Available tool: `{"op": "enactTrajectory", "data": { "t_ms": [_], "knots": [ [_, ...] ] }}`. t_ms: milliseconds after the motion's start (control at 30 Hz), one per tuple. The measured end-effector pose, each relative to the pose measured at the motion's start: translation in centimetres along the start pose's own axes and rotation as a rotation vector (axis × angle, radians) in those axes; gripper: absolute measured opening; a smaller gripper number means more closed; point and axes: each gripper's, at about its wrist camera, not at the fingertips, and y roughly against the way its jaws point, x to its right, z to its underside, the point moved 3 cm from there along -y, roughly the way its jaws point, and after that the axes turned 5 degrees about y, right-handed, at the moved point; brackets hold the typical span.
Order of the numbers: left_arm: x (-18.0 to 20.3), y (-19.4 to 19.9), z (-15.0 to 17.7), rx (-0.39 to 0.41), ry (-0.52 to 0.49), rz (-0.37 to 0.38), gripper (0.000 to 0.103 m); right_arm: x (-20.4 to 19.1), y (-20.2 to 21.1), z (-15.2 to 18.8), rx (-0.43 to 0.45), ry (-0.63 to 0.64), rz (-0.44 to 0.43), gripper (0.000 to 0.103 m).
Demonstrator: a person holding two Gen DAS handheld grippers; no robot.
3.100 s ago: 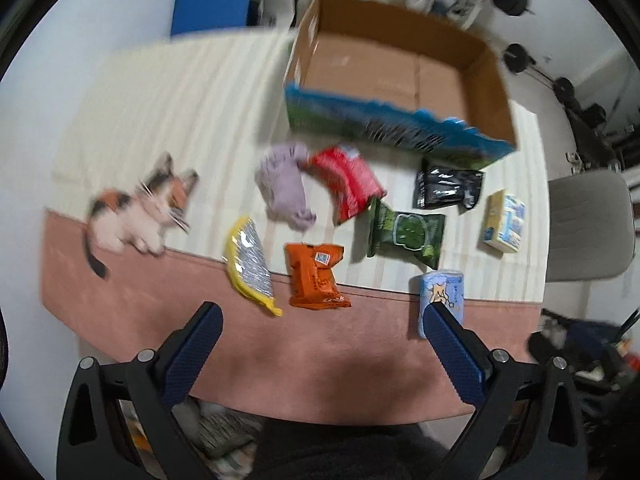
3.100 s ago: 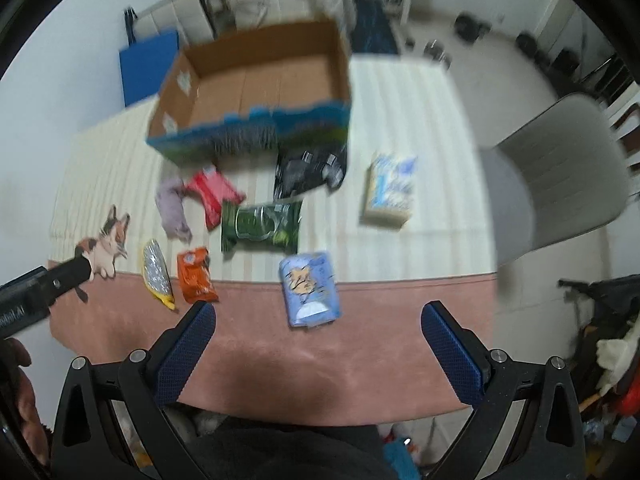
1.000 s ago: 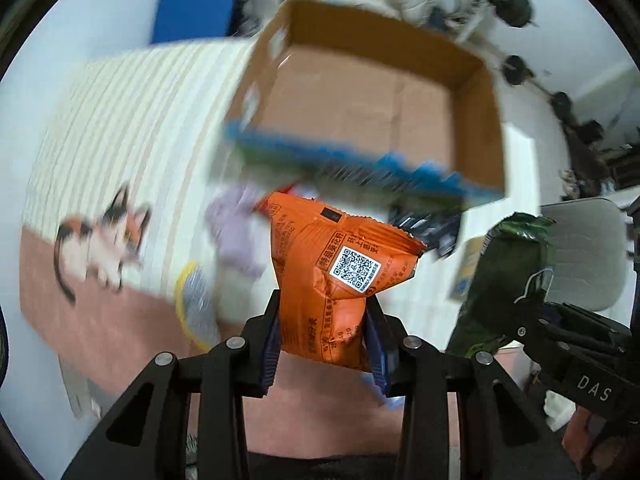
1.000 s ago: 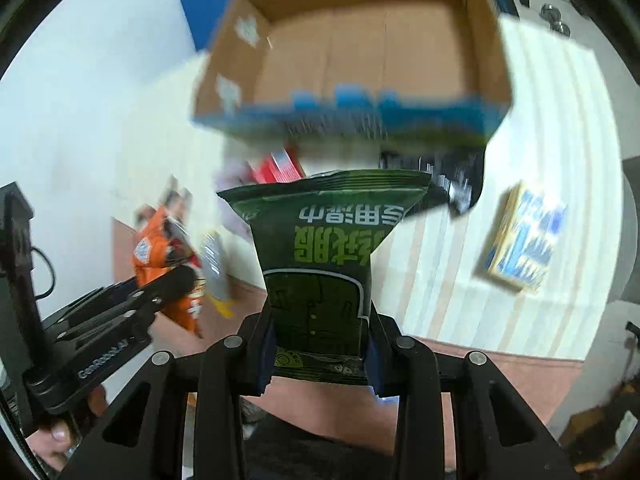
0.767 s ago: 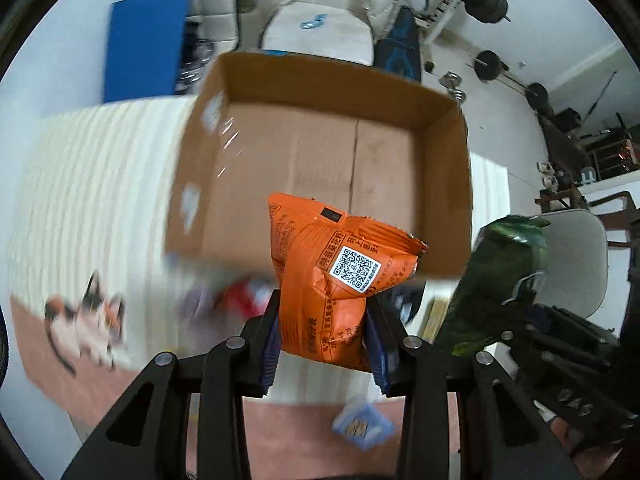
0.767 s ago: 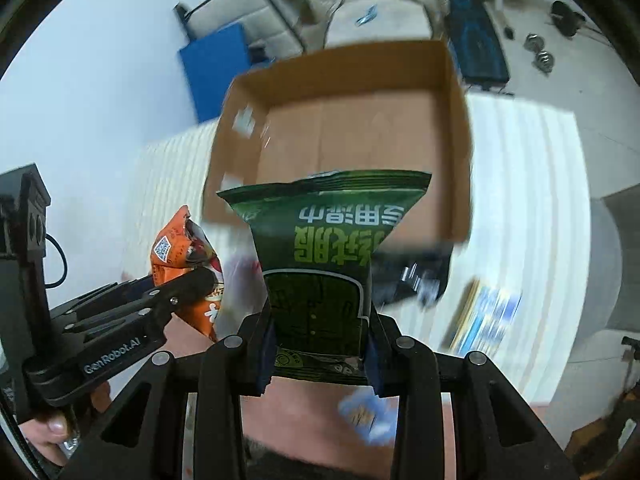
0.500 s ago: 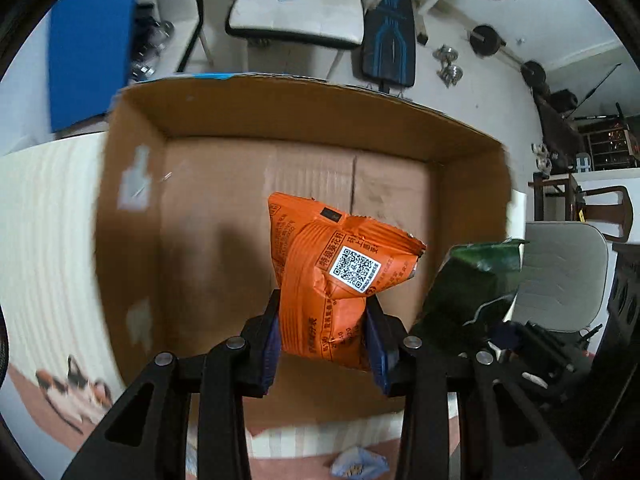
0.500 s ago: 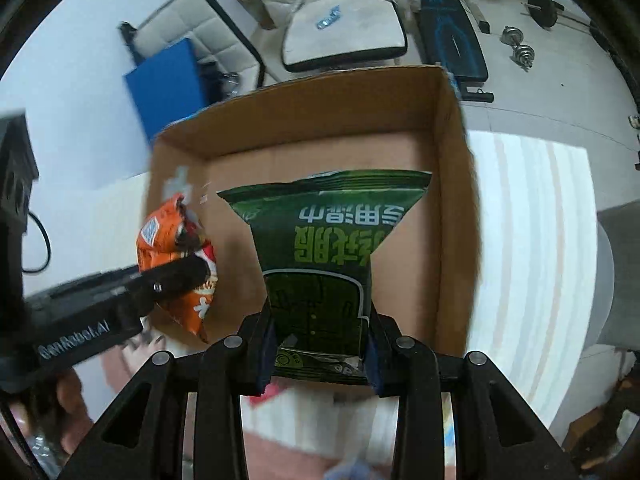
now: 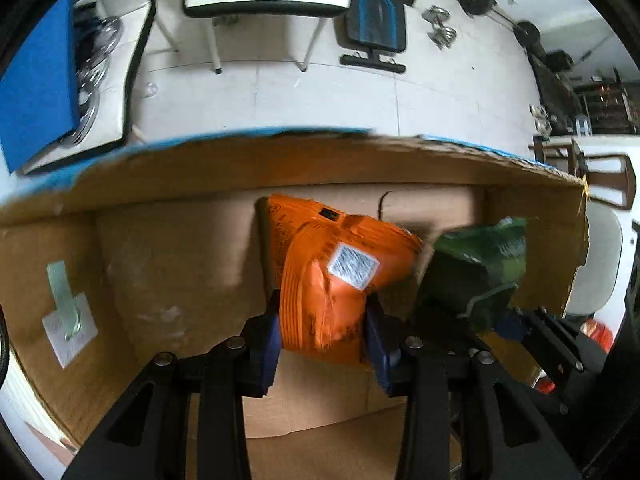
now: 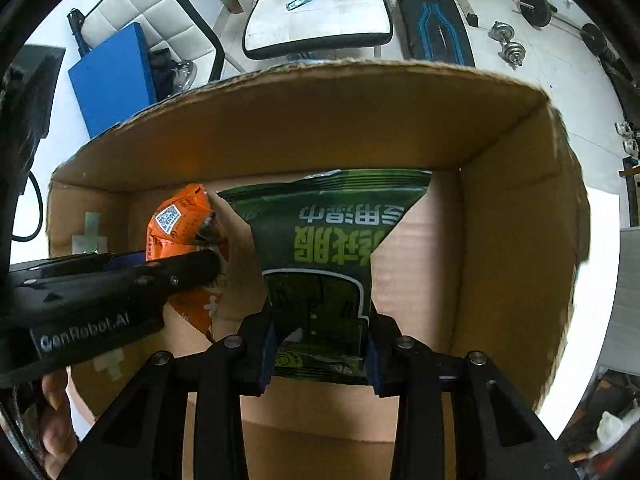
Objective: Organize soft objects
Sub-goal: 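Carry both bags into the box and open both tools, then grasp the yellow scrub sponge with the left tool while the right grasps the blue packet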
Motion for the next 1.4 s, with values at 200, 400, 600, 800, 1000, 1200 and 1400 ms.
{"op": "enactTrajectory", "data": {
  "t_ms": [200,400,600,800,1000,1200,1400],
  "knots": [
    [0.5,0.3,-0.5,-0.003,-0.018,-0.025,0.079,0.5,0.5,-0.2,0.02,-0.024,0.019,0.064],
    [0.0,2.2,0.6,0.069,-0.041,-0.075,0.098,0.3,2.7,0.8,0.035,-0.023,0.051,0.075],
    [-1.6,4.6,3.5,0.136,-0.021,-0.095,0.099,-1.0,5.5,3.3,0.052,-0.012,0.061,0.099],
    [-2.3,7.5,7.7,0.207,-0.021,-0.13,0.1,-2.2,7.6,6.4,0.086,-0.018,0.046,0.103],
    [-2.6,11.8,12.1,0.294,-0.012,-0.152,0.1,-4.2,10.8,10.1,0.135,0.025,0.023,0.103],
    [-5.1,15.5,20.0,0.403,0.065,-0.184,0.1,-5.7,13.9,17.6,0.159,0.102,-0.003,0.103],
    [-11.0,10.0,29.7,0.29,0.187,-0.223,0.1,-5.9,9.7,28.7,-0.003,0.202,0.038,0.103]
  ]
}}
